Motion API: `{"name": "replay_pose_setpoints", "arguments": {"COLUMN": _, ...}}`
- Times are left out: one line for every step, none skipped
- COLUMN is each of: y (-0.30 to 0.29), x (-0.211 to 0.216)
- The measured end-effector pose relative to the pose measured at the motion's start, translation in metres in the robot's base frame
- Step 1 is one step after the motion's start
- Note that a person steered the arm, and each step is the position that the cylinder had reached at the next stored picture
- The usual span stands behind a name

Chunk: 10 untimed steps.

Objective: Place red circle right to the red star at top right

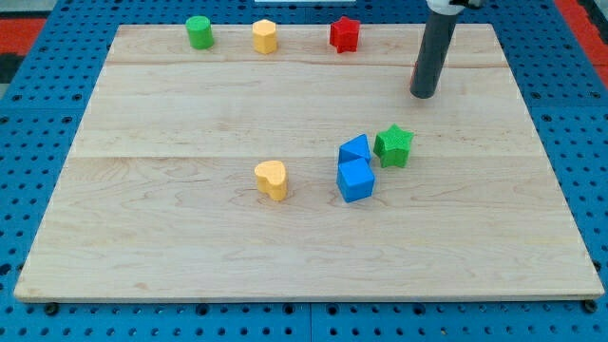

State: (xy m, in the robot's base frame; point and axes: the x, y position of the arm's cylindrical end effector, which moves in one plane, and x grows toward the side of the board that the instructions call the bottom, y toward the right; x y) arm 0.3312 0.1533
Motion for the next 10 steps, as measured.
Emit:
{"name": "replay_pose_setpoints", "arguments": {"y": 0.012, "x": -0.019}}
{"name": "replay_pose_setpoints", "arguments": {"y": 0.035, "x": -0.018}}
{"name": "replay_pose_setpoints", "arguments": {"y": 0.040, "x": -0.018}}
{"name": "replay_pose_setpoints", "arguments": {"y": 0.039, "x": -0.035}}
{"name": "replay_pose_setpoints", "arguments": {"y": 0.039, "x": -0.052}}
{"name": "replay_pose_setpoints", "arguments": {"y": 0.039, "x": -0.068}}
{"name": "replay_pose_setpoints", "arguments": {"y": 0.039, "x": -0.085}}
{"name": "replay_pose_setpoints", "arguments": {"y": 0.039, "x": -0.100}}
{"name": "replay_pose_setpoints", "arguments": {"y": 0.054, "x": -0.100}}
{"name": "replay_pose_setpoints", "arguments": {"y": 0.084, "x": -0.033}}
